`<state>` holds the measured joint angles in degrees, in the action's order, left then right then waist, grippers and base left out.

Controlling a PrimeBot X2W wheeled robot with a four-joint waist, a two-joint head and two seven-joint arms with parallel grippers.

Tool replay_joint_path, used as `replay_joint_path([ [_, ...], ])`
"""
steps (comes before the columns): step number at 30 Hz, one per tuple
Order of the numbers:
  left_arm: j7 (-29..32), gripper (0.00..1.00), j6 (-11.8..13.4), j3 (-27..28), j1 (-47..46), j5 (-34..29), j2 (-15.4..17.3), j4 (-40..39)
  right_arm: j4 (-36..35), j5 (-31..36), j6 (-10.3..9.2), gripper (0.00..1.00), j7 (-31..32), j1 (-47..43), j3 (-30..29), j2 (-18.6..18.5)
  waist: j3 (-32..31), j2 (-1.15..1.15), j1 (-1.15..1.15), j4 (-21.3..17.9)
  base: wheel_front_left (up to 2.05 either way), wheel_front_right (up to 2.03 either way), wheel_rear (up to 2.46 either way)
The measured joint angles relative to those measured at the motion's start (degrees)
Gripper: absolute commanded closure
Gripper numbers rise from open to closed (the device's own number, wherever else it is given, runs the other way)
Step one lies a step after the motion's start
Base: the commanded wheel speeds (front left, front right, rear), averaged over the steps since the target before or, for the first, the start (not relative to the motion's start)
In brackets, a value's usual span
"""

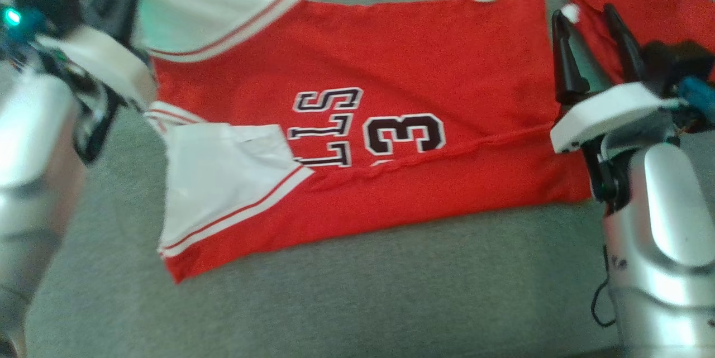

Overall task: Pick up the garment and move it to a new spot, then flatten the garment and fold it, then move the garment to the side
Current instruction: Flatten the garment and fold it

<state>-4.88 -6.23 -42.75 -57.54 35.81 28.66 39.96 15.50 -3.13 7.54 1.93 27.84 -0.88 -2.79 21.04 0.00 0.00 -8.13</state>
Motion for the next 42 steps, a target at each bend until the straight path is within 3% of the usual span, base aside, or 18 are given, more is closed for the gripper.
replay_joint_path([
  [7, -0.6, 1.0, 2.8, -2.5, 8.4, -0.2, 0.0, -11.2, 11.5, 0.9, 0.0, 0.0, 8.2, 6.8, -3.9, -2.3, -1.4, 0.0, 0.0, 6.3, 0.0, 0.0, 0.0],
  [14, 2.0, 1.0, 4.7, -4.6, 11.2, -0.9, 1.1, -22.1, 25.1, 3.8, 0.0, 0.0, 10.4, 14.9, -8.3, -6.6, -0.8, 0.0, 0.0, 10.7, 0.0, 0.0, 0.0],
  [20, 3.9, 1.0, 5.3, -5.6, 12.1, -1.1, 2.0, -27.0, 34.2, 4.4, 0.0, 0.0, 11.0, 20.5, -11.7, -8.1, 1.2, 0.0, 0.01, 12.3, 0.0, 0.0, 0.0],
  [28, 4.8, 1.0, 5.2, -5.7, 11.8, -0.5, 1.9, -27.5, 42.4, 5.7, 0.0, 0.01, 11.6, 26.8, -9.3, -10.1, 3.9, 0.0, 0.01, 13.8, 0.0, 0.0, 0.0],
  [30, 4.8, 1.0, 5.0, -5.8, 11.1, -0.5, 1.6, -26.7, 44.8, 5.5, 0.0, 0.9, 12.3, 29.2, -7.2, -11.3, 4.3, 0.0, 0.01, 14.2, 0.0, 0.0, 0.0],
  [31, 4.8, 1.0, 5.0, -5.8, 10.7, -0.5, 1.6, -26.3, 45.4, 5.2, 0.0, 1.0, 12.3, 29.7, -6.5, -11.3, 4.3, 0.0, 0.01, 14.2, 0.0, 0.0, 0.0],
  [42, 3.8, 1.0, 6.3, -3.2, 6.9, -0.5, 1.6, -19.5, 45.1, -7.3, 0.0, 1.0, 7.2, 33.3, 1.6, -10.7, 3.0, 0.0, 0.0, 11.4, 0.0, 0.0, 0.0],
])
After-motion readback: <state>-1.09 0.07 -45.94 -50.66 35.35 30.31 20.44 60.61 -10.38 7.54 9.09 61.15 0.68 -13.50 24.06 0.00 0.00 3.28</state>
